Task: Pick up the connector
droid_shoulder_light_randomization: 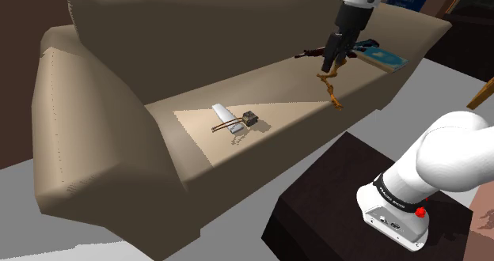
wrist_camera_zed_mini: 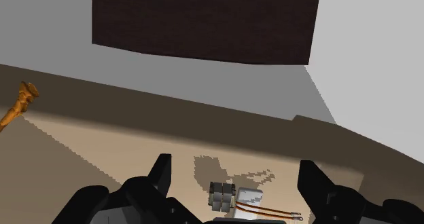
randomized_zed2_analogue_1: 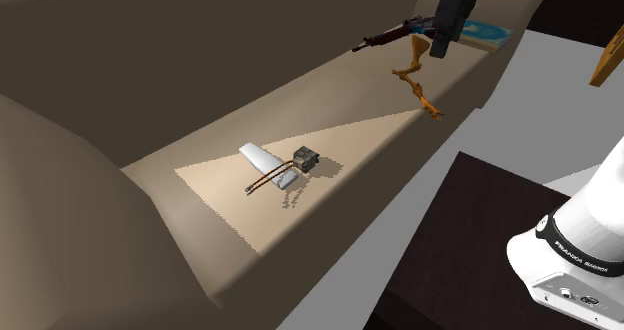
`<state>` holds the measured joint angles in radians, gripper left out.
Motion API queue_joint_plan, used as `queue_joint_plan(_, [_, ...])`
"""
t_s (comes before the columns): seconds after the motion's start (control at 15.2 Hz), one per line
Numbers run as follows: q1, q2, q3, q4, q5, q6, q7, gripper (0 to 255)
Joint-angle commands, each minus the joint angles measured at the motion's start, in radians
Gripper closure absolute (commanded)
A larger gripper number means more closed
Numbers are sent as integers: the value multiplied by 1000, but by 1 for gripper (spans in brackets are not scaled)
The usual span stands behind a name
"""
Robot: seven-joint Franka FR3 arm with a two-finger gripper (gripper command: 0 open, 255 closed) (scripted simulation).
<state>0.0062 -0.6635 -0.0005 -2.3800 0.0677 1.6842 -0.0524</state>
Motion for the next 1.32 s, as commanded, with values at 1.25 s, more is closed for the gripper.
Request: queue_joint_plan(1.25, [25, 666, 63, -3, 39, 721, 55, 0])
